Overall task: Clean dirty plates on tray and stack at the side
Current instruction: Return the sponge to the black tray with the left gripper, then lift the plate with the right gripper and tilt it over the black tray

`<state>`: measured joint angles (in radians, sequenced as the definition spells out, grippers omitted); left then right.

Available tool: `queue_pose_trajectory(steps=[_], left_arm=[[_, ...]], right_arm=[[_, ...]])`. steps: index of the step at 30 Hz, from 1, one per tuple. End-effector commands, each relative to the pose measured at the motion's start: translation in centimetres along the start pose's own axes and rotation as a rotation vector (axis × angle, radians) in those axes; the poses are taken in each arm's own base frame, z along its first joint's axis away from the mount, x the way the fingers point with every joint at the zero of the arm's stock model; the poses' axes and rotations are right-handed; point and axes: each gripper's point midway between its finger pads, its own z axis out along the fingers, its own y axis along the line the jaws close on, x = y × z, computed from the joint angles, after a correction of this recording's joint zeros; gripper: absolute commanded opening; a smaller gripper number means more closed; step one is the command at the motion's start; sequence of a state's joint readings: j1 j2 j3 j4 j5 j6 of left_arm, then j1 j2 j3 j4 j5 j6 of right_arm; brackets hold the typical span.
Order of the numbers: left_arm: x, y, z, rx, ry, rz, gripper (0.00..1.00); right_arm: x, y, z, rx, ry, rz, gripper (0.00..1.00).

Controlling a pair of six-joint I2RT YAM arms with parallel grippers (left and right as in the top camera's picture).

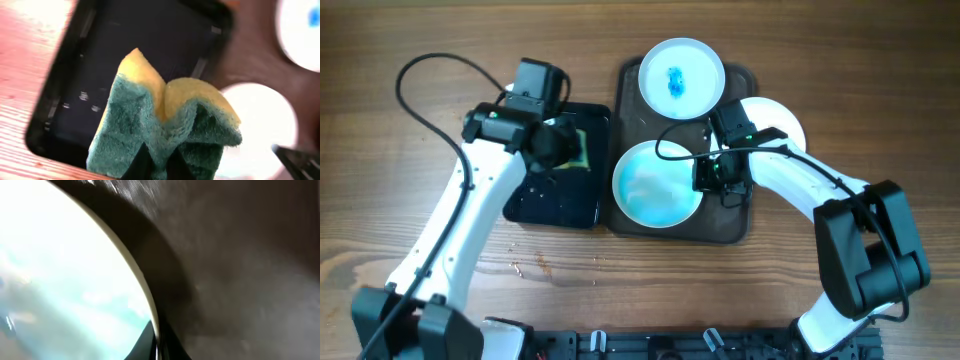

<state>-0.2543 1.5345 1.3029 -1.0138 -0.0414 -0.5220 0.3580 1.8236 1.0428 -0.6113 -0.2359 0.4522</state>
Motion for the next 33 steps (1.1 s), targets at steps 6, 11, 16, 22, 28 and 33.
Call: queue_pose_trajectory(steps=[6,11,16,22,28,33], left_arm=[[3.5,4.4,7.3,-0.032,0.132,-0.022,0.42],[-0.5,5.1,0.7,0.038,0.031,-0.116,1.00],[-3.3,8.1,-8.3,0.094,-0.147,-0.211,1.00],[-2.8,8.7,-14.9,0.197,-0.341,-0.237,1.00],[-2.3,8.7,-16.2,0.210,-0.377,-0.231,1.00],[-2.5,8.7,-15.8,0.206,-0.367,-0.233,1.00]], right_arm=[[-2.3,2.3,-9.0,-0.005,-0.165,-0.155,0.04],[-4.3,4.3,-12.6,-0.018,-0.225,-0.210,0.04],[-6.8,9.6,-15.7,-0.050,-0.288,-0.284,0.04],[-11.7,14.8,-15.2,0.211,-0.593,-0.374,0.04],[-11.1,21.6,-20.1,0.515,-0.964,-0.638,0.04],[-8.1,25.0,-22.0,0.634,-1.063,-0.754,0.04]])
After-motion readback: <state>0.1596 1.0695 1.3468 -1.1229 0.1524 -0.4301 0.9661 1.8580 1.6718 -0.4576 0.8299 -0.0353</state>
